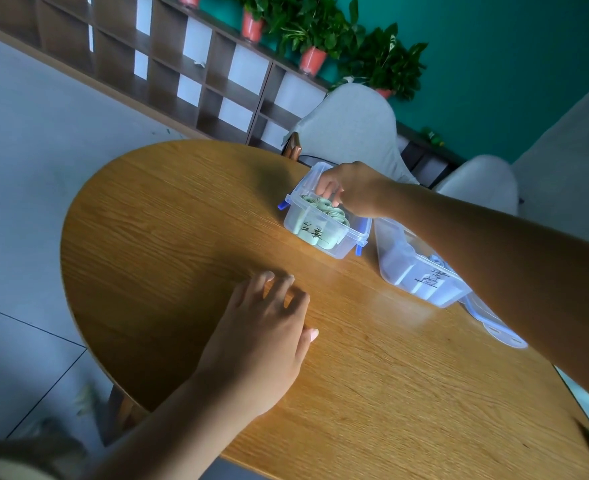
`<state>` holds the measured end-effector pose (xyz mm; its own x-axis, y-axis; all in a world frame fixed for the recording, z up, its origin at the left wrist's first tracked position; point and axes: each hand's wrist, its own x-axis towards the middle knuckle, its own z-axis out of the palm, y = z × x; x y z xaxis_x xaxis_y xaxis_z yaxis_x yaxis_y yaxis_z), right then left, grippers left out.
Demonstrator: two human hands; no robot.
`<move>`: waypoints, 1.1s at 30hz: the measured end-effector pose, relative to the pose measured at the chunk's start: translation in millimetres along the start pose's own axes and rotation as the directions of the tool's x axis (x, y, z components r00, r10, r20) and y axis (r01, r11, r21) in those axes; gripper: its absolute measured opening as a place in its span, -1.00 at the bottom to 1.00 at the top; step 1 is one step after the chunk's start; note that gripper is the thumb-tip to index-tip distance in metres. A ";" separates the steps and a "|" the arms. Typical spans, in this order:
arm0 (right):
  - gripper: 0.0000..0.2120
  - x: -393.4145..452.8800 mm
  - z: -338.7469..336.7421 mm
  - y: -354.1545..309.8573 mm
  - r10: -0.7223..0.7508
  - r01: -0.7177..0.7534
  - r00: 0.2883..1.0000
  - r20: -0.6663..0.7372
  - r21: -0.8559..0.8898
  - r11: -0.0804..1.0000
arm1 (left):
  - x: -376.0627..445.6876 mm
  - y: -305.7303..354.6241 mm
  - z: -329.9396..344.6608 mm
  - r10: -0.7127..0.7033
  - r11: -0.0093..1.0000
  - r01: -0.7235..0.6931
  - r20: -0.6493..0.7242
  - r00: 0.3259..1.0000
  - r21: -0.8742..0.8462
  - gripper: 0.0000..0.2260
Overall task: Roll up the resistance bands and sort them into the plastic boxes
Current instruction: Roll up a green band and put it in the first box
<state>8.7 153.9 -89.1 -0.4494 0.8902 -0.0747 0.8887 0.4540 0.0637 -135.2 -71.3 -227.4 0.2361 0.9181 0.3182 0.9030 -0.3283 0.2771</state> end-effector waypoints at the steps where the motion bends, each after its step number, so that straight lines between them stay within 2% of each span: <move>1: -0.58 0.0 0.2 0.1 0.002 -0.002 1.000 -0.003 -0.002 1.000 | -0.2 0.0 0.1 0.000 1.000 0.000 0.001 1.000 0.002 -0.56; 9: -0.58 -3.5 1.9 -0.9 0.015 -0.014 0.999 -0.044 0.007 1.000 | 0.8 -0.5 1.8 0.000 1.000 0.000 -0.009 1.000 -0.004 -0.58; 18: -0.62 -24.4 3.8 5.7 0.013 -0.006 0.961 -0.277 0.028 1.000 | 0.1 0.6 0.2 -0.008 1.000 0.008 -0.025 1.000 -0.009 -0.61; 25: -0.67 -84.5 10.8 8.3 -0.008 0.008 0.922 -0.388 -0.003 1.000 | -0.5 21.0 -5.4 0.023 0.997 -0.027 -0.051 0.998 -0.072 -0.64; 29: -0.75 -134.4 18.3 8.3 0.003 0.003 0.922 -0.388 0.013 1.000 | -0.9 38.0 -7.1 0.061 0.991 -0.063 -0.026 0.998 -0.114 -0.63; 31: -0.70 -160.0 25.1 12.6 -0.015 0.022 0.923 -0.385 0.015 1.000 | -1.4 47.6 -6.1 0.089 0.986 -0.089 -0.003 0.996 -0.143 -0.61; 33: -0.78 -181.6 35.4 22.0 0.020 -0.007 0.926 -0.377 0.037 0.999 | -0.8 56.1 -3.9 0.115 0.980 -0.110 0.018 0.993 -0.168 -0.60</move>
<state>113.1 0.8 -109.4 -0.4324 0.8476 0.3076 0.8944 0.4464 0.0270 -86.1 -91.3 -208.5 0.3447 0.8781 0.3319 0.7981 -0.4602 0.3890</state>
